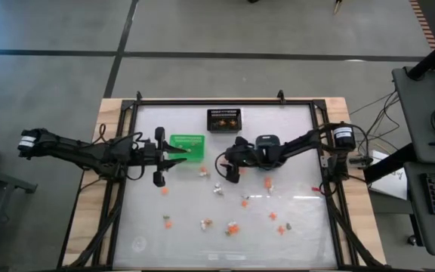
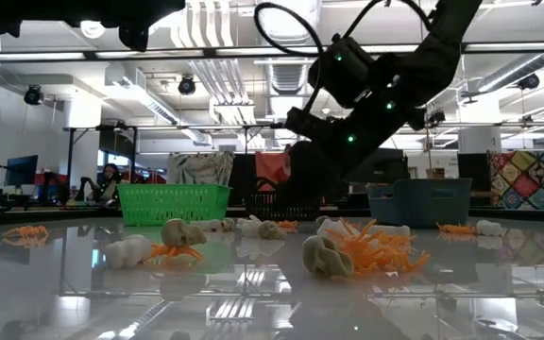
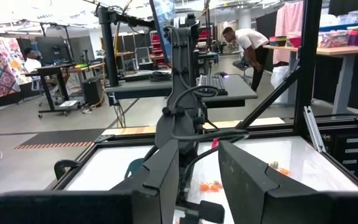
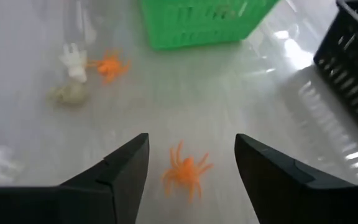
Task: Sort Halloween decoration
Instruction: Put the orange spider toy into the black bin
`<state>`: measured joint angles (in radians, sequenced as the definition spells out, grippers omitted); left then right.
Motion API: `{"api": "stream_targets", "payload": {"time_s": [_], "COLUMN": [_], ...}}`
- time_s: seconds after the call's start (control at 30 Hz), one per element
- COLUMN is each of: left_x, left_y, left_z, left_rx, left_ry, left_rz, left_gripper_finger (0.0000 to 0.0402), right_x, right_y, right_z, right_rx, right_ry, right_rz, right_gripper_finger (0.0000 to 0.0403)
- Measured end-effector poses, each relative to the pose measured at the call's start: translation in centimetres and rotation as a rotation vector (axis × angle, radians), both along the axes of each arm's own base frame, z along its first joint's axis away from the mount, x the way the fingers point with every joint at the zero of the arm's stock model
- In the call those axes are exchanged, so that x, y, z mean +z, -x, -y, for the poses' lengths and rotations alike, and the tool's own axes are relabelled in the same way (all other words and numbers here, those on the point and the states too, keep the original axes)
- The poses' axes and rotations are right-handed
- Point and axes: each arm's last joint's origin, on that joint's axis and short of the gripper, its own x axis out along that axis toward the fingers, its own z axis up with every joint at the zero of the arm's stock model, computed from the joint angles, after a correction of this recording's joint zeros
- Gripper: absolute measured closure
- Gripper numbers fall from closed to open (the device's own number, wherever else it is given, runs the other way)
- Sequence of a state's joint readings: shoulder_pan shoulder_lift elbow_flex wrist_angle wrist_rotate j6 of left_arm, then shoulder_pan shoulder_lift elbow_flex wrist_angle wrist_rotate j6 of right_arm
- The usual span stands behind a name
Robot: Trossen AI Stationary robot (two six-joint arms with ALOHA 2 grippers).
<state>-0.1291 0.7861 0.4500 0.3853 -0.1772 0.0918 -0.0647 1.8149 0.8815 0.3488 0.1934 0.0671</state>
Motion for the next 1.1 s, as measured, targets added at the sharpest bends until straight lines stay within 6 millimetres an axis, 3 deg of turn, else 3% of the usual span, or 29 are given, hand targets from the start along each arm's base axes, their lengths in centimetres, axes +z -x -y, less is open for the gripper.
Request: {"api": "stream_targets", "payload": {"time_s": [0.43,1.1], "left_x": [-0.3,-0.3], "left_y": [-0.3,-0.3], "left_z": [0.0,0.0], "left_rx": [0.001,0.001], "left_ry": [-0.006,-0.006], "left_rz": [-0.016,-0.014], "left_gripper_finger": [0.0304,0.0304], "right_x": [-1.5,-1.3], "right_y": [-0.2,-0.3], "right_z": [0.0,0.0], "right_rx": [-0.059,-0.043], "right_ry": [-0.093,-0.084], "right_rz": [-0.059,-0.061], "right_gripper_finger": [0.0208,0.0332]}}
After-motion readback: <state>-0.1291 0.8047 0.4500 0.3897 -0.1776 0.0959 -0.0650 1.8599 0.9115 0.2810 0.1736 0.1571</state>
